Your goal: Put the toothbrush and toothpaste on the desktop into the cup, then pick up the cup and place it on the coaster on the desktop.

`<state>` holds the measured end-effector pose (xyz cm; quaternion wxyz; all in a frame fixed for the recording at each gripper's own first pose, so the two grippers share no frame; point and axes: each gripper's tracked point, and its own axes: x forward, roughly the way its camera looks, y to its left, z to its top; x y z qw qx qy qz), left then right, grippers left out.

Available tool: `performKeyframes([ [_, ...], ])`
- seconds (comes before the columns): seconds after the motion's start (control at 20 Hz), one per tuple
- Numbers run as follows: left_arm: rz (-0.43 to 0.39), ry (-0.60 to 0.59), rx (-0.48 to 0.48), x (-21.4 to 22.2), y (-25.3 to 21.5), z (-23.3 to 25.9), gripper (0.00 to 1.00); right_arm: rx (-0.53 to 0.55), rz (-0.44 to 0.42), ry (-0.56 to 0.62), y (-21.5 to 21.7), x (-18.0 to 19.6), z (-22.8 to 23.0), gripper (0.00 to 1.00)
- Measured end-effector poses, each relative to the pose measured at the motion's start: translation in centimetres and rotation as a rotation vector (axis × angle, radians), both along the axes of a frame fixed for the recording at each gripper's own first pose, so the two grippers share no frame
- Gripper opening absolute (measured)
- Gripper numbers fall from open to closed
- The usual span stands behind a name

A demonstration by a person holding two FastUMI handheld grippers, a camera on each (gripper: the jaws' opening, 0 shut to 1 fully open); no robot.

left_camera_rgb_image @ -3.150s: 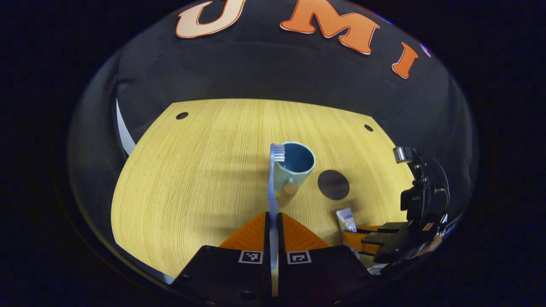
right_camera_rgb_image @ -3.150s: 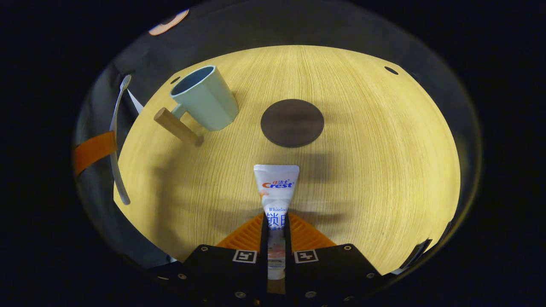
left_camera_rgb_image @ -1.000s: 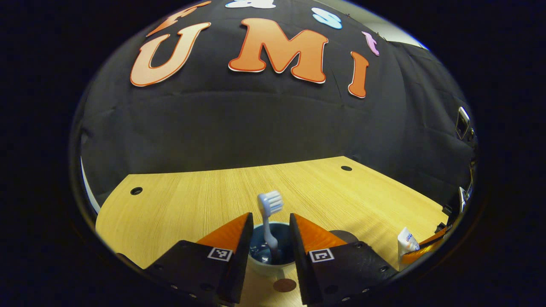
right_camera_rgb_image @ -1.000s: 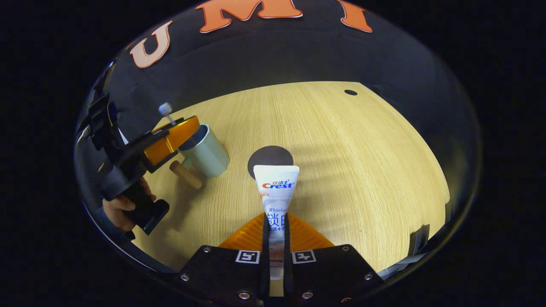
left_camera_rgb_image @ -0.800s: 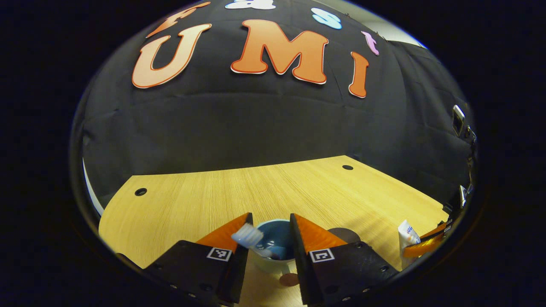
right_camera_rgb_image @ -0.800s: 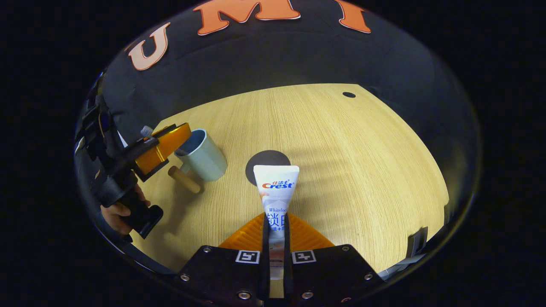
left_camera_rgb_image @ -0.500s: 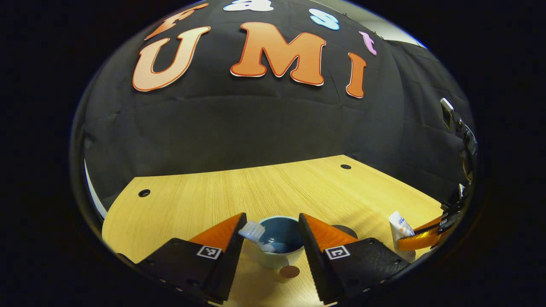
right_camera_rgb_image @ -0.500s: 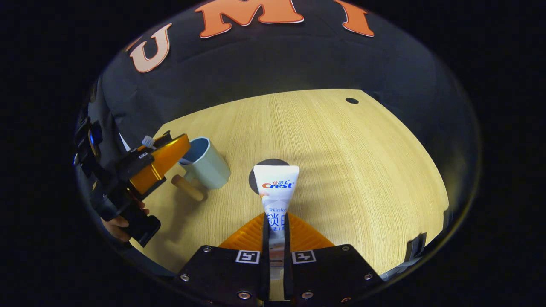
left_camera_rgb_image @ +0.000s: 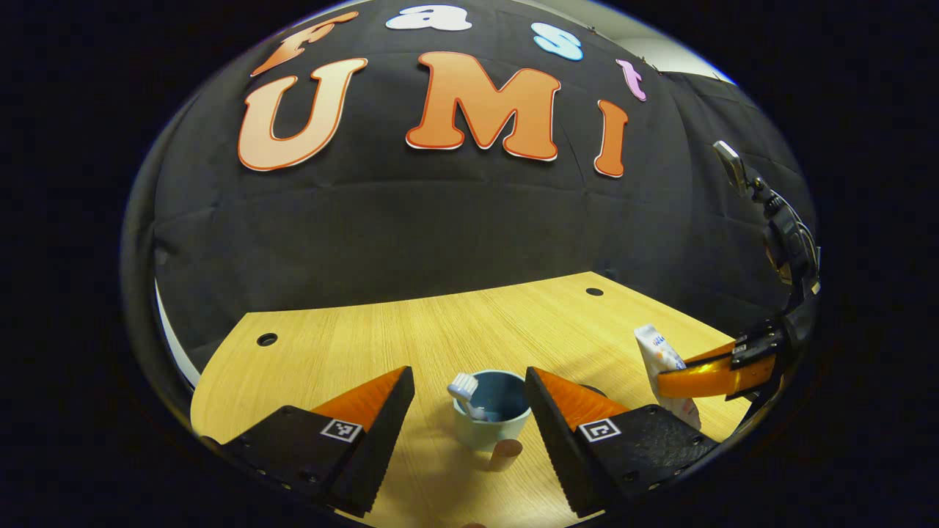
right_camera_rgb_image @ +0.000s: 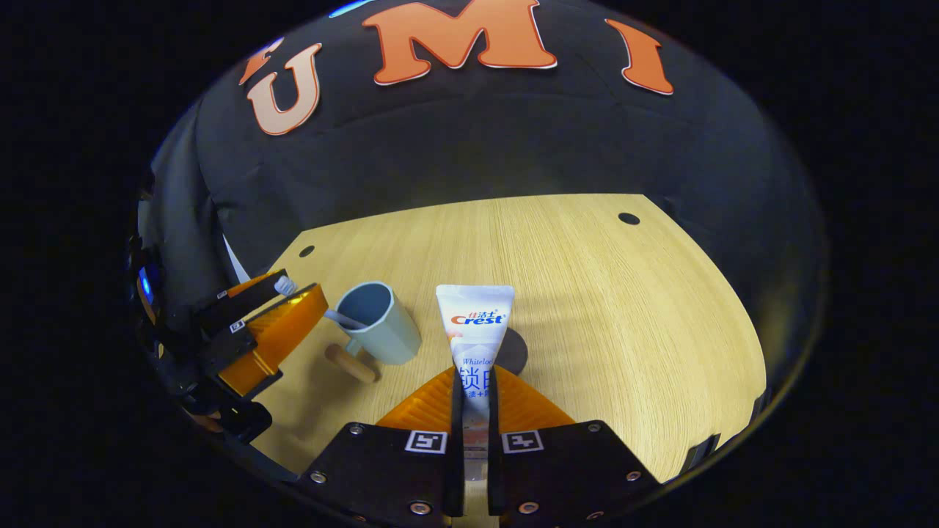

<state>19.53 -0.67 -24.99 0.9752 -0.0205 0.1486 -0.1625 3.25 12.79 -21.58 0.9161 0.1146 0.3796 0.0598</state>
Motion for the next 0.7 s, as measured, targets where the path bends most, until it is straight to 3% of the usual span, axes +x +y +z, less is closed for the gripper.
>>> performKeyframes([
  [0.7, 0.107, 0.011, 0.027, -3.5, 5.4, 1.6, 0.91, 0.141, 0.101, -0.364, 7.1, 8.2, 8.0, 0.13],
])
